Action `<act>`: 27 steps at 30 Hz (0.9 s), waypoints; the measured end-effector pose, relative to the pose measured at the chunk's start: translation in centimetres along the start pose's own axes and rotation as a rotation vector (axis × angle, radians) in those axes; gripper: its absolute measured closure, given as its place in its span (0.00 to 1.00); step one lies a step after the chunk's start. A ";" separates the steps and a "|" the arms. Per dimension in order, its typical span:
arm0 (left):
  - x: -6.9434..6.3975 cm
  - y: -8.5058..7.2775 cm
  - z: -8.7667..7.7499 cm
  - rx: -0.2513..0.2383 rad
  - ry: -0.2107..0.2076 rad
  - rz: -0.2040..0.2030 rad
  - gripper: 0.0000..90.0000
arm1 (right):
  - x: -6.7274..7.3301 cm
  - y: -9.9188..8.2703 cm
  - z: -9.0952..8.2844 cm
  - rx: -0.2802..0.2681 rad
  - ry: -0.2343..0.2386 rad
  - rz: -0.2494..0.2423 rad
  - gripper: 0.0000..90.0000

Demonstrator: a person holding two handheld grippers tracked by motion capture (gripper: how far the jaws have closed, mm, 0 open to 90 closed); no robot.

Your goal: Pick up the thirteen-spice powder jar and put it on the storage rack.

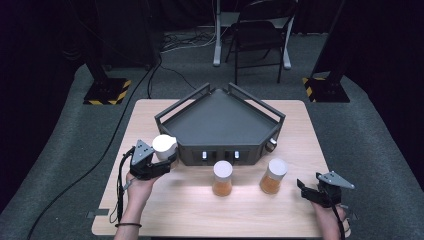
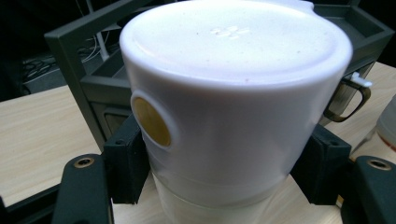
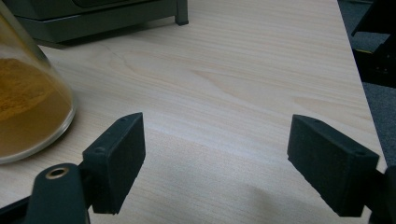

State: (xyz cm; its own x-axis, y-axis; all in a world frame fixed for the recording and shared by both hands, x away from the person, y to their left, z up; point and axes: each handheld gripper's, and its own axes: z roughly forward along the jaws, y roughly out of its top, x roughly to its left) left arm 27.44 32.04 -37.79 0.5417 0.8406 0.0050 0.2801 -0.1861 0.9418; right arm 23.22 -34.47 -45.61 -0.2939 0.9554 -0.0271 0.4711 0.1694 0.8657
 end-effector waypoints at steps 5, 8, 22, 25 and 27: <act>-0.1 1.3 -0.2 -0.008 -0.004 0.011 0.34 | 0.0 0.0 0.0 0.000 -0.001 -0.002 0.21; -0.1 2.0 -0.3 -0.011 -0.006 0.018 0.34 | 0.0 0.0 0.0 -0.001 0.000 0.001 0.21; -0.1 4.6 -0.1 -0.041 -0.027 0.032 0.34 | 0.0 0.0 0.0 -0.001 0.001 0.001 0.21; -0.1 5.3 0.1 -0.048 -0.030 0.030 0.34 | -0.1 0.0 0.0 -0.001 0.002 0.002 0.21; -0.1 5.7 0.4 -0.053 -0.033 0.028 0.34 | -0.1 0.0 0.0 -0.001 0.002 0.002 0.21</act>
State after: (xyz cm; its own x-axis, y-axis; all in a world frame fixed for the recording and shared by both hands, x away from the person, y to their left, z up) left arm 29.25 30.71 -32.55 0.5747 0.8181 0.0209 0.2228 -0.1810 0.9579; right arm 23.21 -34.53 -45.61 -0.2949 0.9552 -0.0245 0.4710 0.1676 0.8661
